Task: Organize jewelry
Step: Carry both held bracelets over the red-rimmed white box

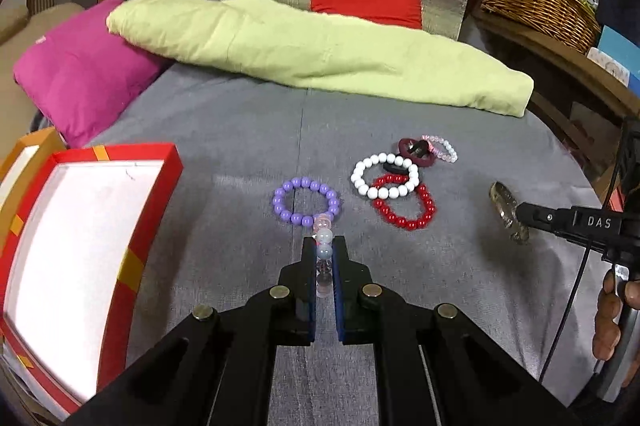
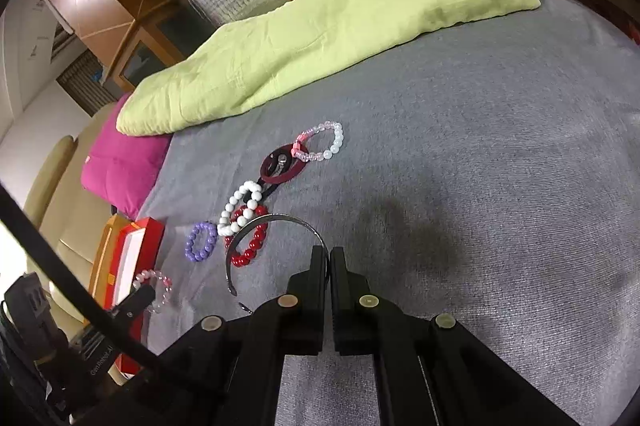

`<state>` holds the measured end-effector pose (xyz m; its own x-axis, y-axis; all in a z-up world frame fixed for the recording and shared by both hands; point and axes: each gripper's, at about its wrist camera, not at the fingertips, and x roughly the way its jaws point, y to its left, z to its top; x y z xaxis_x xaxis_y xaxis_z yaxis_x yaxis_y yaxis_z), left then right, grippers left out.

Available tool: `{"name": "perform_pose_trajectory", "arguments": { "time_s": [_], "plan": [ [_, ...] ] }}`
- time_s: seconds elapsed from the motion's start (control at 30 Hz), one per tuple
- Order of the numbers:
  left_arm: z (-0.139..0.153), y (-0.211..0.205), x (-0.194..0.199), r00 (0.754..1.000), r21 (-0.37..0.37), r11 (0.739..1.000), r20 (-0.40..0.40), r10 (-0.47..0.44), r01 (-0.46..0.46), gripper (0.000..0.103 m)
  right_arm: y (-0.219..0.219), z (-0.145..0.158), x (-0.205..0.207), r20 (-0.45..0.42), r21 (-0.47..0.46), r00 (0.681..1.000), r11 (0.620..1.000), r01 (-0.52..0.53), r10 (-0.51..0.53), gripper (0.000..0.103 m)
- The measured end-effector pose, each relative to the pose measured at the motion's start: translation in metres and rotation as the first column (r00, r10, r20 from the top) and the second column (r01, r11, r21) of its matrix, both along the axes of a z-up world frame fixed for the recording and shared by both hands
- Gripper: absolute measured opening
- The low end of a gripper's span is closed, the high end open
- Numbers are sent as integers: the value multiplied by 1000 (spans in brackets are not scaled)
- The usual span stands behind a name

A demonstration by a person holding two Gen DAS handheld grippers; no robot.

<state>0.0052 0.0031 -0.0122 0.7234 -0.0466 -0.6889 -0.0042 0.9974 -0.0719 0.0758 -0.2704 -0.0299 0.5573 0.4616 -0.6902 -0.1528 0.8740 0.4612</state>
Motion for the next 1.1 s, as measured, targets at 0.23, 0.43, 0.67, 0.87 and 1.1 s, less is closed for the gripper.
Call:
{"name": "perform_pose_trajectory", "arguments": {
  "time_s": [0.23, 0.43, 0.67, 0.87, 1.1],
  "plan": [
    [2, 9, -4, 999, -7, 999, 20, 35, -34, 8, 16, 4, -6, 24, -73, 999, 997, -29, 30, 3],
    [8, 28, -7, 996, -50, 995, 18, 83, -82, 8, 35, -3, -14, 20, -159, 998, 985, -62, 66, 3],
    [15, 52, -16, 990, -79, 987, 25, 142, -139, 8, 54, -12, -36, 1, -196, 997, 978, -78, 80, 3],
    [24, 80, -31, 978, -116, 975, 60, 199, -192, 8, 71, -10, -60, -13, -179, 996, 980, -86, 85, 3],
    [31, 118, -46, 957, -187, 949, 95, 273, -253, 8, 114, 9, -72, 7, -191, 989, 971, -143, 147, 3]
  ]
}}
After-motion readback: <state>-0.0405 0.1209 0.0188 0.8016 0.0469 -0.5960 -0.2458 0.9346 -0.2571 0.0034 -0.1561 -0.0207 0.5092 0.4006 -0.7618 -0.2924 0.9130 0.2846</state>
